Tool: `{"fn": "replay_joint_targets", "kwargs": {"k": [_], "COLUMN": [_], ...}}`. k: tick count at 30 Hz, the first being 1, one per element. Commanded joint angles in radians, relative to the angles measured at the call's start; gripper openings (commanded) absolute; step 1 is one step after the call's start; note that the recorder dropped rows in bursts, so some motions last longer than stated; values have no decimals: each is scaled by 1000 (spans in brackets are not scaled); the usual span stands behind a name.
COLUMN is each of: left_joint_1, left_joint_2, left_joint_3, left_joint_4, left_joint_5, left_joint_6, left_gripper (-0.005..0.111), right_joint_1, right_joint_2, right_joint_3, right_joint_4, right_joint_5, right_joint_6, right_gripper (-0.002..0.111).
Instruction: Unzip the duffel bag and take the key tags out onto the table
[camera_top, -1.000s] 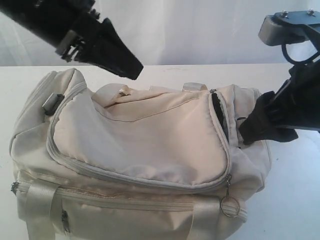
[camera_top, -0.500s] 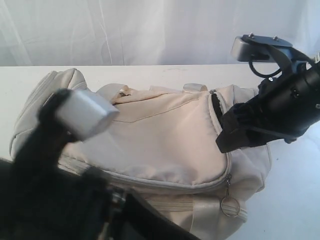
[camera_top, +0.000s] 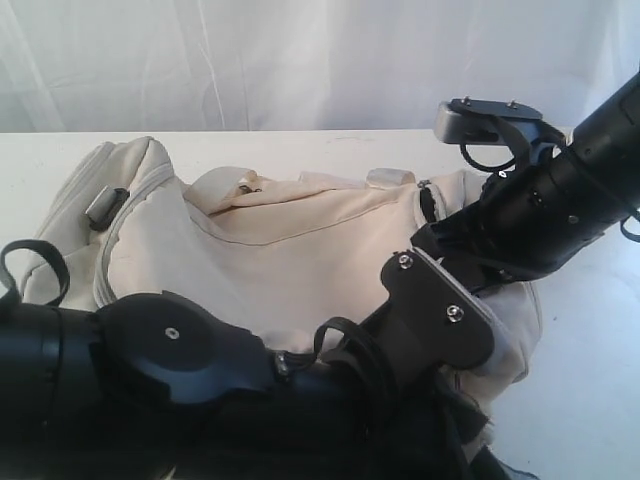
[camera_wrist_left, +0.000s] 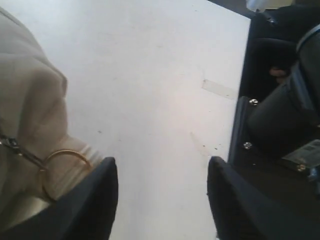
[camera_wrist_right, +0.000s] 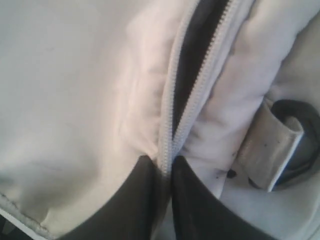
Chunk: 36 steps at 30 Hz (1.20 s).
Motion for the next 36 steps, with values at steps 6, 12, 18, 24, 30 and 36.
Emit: {"fn": "replay_joint_targets", "kwargs": {"k": [6, 12, 18, 24, 30, 36], "left_joint_1": [-8, -8, -8, -8, -8, -8], "left_joint_2": [4, 4, 4, 16, 82, 102], "left_joint_3": [-5, -5, -5, -5, -36, -87], "left_joint_4": [-5, -5, -7, -7, -5, -9], "left_joint_5": [-72, -137, -261, -252, -263, -348], "left_joint_6": [20, 20, 20, 20, 20, 18], "left_gripper": [58, 58, 58, 58, 58, 58], "right_joint_1": [-1, -1, -1, -1, -1, -1], "right_joint_2": [3, 3, 3, 3, 3, 3], "right_joint_3": [-41, -79, -81, -81, -81, -81], "right_joint_4": [48, 48, 94, 106, 115, 115], "right_joint_5": [-42, -25, -9, -8, -3, -2], "right_joint_6": [-12, -7, -5, -5, -5, -20], "right_gripper": [0, 0, 0, 0, 0, 0]}}
